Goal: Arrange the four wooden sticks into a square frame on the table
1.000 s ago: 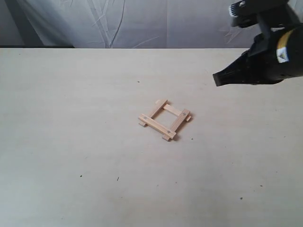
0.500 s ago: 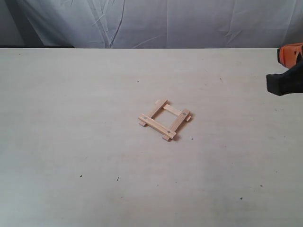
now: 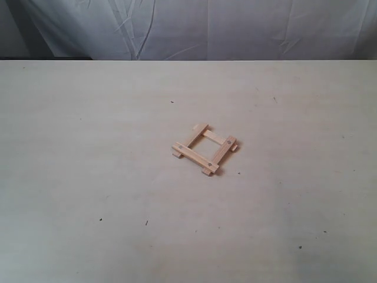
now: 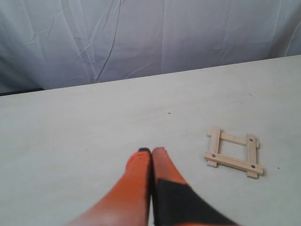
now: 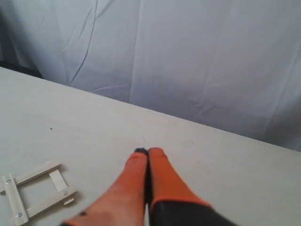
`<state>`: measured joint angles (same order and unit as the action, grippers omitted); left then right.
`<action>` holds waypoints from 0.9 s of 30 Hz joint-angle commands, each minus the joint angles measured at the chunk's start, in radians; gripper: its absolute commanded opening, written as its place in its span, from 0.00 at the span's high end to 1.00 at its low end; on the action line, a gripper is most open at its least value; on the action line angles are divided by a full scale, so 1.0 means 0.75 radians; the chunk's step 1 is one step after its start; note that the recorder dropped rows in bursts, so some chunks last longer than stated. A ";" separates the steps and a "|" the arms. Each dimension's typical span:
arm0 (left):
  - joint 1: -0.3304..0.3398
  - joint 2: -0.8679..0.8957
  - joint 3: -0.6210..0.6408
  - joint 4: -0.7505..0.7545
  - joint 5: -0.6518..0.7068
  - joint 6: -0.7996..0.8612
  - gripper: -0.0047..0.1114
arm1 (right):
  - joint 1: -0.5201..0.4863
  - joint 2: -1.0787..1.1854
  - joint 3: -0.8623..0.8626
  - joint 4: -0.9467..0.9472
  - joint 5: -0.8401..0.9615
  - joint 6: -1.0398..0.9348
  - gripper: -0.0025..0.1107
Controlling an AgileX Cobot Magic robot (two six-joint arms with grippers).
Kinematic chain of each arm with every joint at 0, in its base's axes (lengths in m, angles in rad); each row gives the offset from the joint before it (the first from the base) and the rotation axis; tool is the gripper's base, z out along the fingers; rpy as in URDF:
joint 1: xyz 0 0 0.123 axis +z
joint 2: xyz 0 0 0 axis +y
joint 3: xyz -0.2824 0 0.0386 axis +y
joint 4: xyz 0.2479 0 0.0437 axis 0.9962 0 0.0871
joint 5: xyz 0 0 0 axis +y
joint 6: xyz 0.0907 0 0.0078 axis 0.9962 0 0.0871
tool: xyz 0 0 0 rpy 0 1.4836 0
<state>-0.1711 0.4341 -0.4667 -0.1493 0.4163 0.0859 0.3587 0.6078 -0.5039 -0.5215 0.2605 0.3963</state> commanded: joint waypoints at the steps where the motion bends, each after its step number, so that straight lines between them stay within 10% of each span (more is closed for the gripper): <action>1: 0.001 -0.010 0.002 0.011 0.002 0.000 0.96 | -0.149 -0.173 0.187 0.088 -0.092 0.000 0.98; 10: 0.001 -0.010 0.002 0.051 0.002 0.000 0.96 | -0.370 -0.810 0.631 0.427 0.007 0.000 0.98; 27: 0.001 -0.010 0.002 0.051 0.002 0.000 0.96 | -0.370 -0.810 0.672 0.664 0.057 -0.570 0.98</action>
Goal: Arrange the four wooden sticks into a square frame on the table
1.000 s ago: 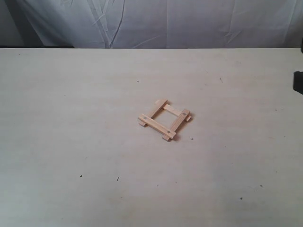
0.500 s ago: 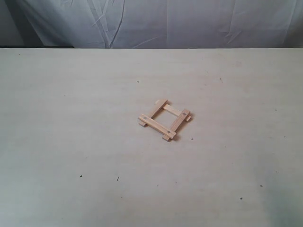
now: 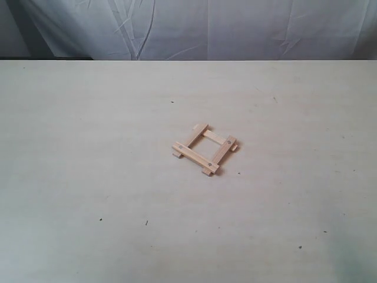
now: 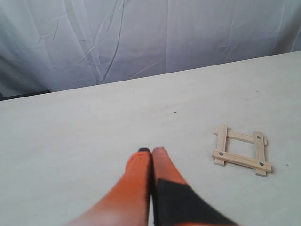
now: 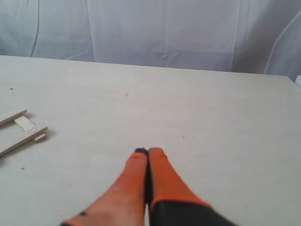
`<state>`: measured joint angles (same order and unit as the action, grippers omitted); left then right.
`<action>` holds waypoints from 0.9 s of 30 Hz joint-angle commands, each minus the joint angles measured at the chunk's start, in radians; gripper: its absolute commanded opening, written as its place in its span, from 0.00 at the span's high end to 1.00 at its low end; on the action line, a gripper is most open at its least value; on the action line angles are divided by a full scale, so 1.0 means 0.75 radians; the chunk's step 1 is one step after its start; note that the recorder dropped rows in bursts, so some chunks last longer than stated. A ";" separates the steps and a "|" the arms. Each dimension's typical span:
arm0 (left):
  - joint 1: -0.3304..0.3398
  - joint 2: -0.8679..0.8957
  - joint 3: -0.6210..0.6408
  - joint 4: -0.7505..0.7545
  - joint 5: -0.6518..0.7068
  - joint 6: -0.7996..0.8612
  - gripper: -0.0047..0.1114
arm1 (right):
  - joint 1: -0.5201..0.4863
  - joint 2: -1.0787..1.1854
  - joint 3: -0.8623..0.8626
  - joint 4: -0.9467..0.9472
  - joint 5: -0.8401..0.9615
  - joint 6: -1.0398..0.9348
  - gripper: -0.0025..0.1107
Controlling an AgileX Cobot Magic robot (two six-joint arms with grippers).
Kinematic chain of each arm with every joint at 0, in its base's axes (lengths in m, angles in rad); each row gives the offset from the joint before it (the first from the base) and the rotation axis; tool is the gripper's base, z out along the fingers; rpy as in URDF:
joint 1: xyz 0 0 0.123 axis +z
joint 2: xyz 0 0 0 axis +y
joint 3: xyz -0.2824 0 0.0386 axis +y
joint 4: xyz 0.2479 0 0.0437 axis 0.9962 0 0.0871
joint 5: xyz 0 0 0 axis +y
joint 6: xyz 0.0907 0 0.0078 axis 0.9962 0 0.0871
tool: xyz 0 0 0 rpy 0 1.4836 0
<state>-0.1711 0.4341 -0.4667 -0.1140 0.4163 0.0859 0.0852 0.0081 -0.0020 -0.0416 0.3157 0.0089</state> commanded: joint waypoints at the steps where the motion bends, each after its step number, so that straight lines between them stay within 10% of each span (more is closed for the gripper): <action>1: 0.001 -0.010 0.002 0.004 0.002 0.000 0.96 | -0.005 -0.011 0.003 0.025 -0.016 -0.053 0.98; 20: 0.001 -0.019 0.006 0.048 0.001 0.006 0.96 | -0.005 -0.011 0.003 0.047 -0.014 -0.048 0.98; 27: 0.180 -0.408 0.375 0.061 -0.125 0.003 0.96 | -0.005 -0.011 0.003 0.056 -0.016 -0.048 0.98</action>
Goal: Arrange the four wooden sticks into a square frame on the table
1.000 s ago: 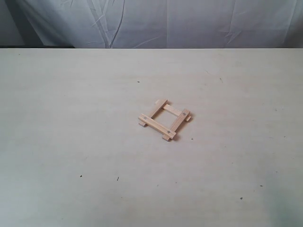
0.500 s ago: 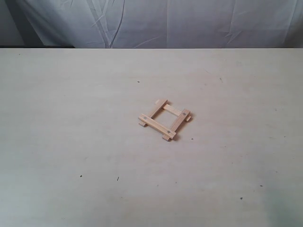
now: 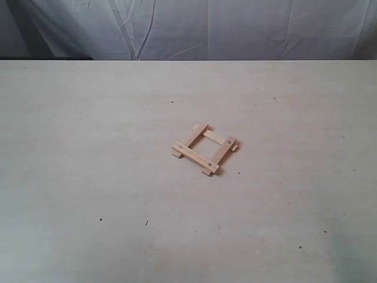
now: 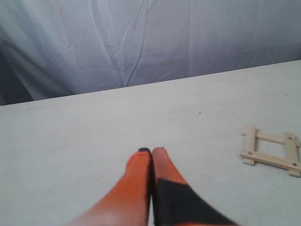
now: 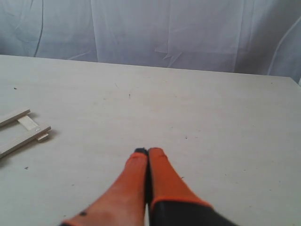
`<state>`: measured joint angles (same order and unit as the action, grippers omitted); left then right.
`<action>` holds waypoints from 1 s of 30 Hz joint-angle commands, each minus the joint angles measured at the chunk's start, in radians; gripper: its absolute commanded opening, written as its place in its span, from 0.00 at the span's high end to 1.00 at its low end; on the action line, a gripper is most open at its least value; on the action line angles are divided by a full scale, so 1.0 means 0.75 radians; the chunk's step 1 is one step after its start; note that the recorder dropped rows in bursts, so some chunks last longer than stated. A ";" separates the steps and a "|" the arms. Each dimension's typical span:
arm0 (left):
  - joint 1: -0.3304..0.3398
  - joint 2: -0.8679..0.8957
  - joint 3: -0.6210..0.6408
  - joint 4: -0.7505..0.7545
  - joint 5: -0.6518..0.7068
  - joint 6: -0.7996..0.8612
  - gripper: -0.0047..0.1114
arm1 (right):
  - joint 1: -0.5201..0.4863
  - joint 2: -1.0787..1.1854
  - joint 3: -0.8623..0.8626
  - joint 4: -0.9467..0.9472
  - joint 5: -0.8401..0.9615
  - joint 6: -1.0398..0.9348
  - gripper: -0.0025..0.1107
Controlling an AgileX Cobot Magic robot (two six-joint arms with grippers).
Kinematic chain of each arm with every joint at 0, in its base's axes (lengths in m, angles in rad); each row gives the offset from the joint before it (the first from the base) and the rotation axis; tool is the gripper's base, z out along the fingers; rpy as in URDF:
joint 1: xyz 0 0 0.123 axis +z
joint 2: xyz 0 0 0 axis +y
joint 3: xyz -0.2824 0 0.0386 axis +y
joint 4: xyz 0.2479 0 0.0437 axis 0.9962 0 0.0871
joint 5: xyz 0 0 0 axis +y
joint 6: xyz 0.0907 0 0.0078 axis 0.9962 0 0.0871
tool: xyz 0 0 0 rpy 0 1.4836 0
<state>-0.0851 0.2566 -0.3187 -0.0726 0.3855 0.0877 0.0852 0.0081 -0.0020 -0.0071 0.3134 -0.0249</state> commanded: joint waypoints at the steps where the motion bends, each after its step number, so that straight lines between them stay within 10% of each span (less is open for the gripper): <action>1: 0.080 -0.226 0.235 0.008 -0.115 0.000 0.96 | -0.005 -0.011 0.003 0.009 -0.013 -0.002 0.98; 30: 0.150 -0.342 0.425 0.019 -0.146 0.003 0.96 | -0.005 -0.011 0.003 0.009 -0.013 -0.002 0.98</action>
